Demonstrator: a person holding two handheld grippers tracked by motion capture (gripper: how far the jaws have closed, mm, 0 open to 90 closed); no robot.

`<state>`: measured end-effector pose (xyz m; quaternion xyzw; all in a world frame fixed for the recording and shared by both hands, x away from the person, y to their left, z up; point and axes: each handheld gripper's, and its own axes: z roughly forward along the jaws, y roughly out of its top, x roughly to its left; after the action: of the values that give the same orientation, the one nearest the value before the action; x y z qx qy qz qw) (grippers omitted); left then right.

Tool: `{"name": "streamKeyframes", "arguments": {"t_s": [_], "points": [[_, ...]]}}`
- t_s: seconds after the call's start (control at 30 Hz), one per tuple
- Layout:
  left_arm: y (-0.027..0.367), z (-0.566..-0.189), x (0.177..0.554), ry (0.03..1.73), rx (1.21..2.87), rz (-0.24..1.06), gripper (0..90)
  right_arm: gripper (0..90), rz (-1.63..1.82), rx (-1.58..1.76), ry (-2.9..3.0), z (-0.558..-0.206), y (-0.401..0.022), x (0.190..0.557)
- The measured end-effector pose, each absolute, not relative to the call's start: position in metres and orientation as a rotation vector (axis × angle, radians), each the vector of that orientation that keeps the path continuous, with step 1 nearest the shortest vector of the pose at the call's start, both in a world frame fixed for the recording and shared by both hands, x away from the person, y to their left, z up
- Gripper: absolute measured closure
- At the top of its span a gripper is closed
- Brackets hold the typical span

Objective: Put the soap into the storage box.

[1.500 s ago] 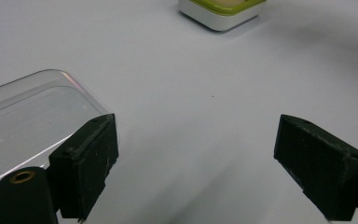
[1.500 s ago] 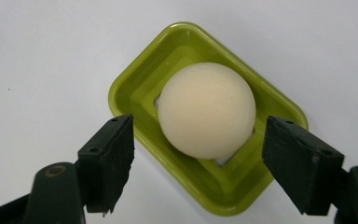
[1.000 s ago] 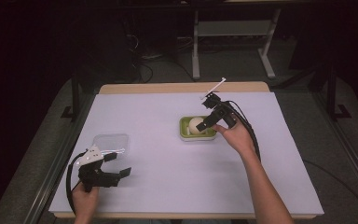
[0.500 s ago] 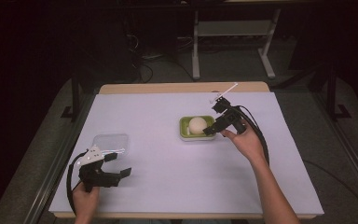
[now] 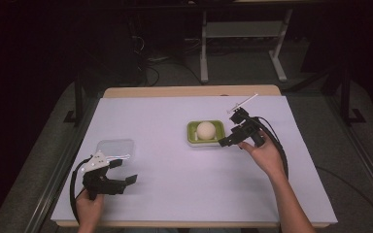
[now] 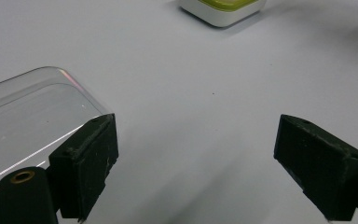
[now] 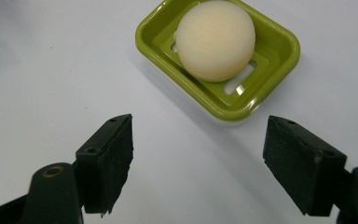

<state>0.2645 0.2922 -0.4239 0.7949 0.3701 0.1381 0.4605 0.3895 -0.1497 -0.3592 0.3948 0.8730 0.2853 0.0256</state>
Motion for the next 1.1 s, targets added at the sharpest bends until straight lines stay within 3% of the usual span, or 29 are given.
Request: {"name": "streamKeyframes", "arguments": {"t_s": [1.1], "points": [[0.292,-0.425,0.265,0.918,1.971,0.341,12.8,23.6,0.951,1.335,2.622,-0.388,-0.204,0.352]]}}
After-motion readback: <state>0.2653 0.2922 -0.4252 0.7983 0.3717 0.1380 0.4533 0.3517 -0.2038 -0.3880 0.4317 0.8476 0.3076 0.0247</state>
